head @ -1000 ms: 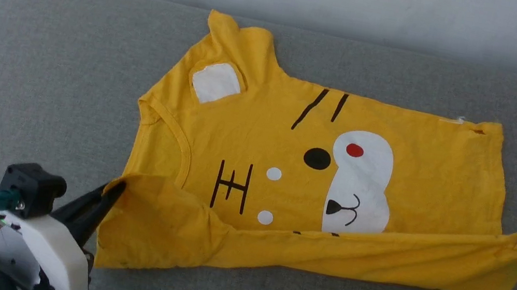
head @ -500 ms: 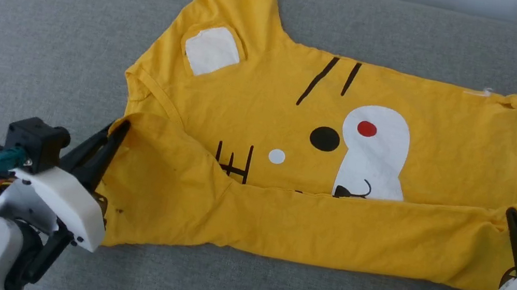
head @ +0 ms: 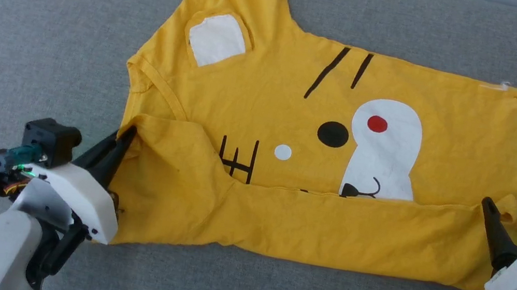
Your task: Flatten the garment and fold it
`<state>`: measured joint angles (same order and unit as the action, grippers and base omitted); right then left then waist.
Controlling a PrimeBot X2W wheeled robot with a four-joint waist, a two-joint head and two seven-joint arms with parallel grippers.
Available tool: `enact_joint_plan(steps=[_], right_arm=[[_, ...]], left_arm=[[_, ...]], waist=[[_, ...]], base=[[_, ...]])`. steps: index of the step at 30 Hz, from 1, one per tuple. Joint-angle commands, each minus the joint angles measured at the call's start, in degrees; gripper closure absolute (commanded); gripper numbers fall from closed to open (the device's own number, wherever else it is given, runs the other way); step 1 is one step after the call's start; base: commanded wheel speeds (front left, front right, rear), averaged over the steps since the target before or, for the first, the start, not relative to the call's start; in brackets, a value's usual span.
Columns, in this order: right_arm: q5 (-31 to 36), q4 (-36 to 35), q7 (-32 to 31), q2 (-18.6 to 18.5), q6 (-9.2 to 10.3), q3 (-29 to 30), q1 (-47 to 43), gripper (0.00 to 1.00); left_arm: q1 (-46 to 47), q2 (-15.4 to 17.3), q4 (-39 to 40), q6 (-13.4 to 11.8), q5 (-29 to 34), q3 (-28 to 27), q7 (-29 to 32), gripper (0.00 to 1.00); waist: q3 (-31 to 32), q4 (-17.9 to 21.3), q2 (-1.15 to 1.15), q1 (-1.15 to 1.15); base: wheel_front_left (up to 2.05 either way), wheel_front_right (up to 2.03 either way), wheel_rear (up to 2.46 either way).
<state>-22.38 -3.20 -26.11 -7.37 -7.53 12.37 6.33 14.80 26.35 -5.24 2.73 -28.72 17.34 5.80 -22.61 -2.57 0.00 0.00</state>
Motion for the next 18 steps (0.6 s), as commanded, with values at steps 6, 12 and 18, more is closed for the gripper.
enact_joint_plan(steps=[6, 12, 18], right_arm=[[-0.8, -1.9, 2.6, 0.5, 0.04, 1.1, -0.9, 0.0], [2.0, -5.7, 5.6, 1.3, 0.04, 2.6, -4.2, 0.0], [6.5, -10.8, 14.9, 4.1, 0.04, 5.8, -8.9, 0.0]], left_arm=[[-1.2, -1.4, 1.7, -2.5, -2.2, -3.5, -4.9, 0.0], [-6.1, -2.5, 6.0, -6.9, -1.5, -7.0, -11.4, 0.0], [-15.3, -5.5, 11.1, -12.4, 1.5, -9.1, -18.8, 0.0]], waist=[[4.2, 0.7, 0.0, 0.0], [7.6, 1.0, 0.0, 0.0], [11.2, 0.9, 0.0, 0.0]], base=[[0.0, 0.0, 0.0], [0.0, 0.0, 0.0], [0.0, 0.0, 0.0]])
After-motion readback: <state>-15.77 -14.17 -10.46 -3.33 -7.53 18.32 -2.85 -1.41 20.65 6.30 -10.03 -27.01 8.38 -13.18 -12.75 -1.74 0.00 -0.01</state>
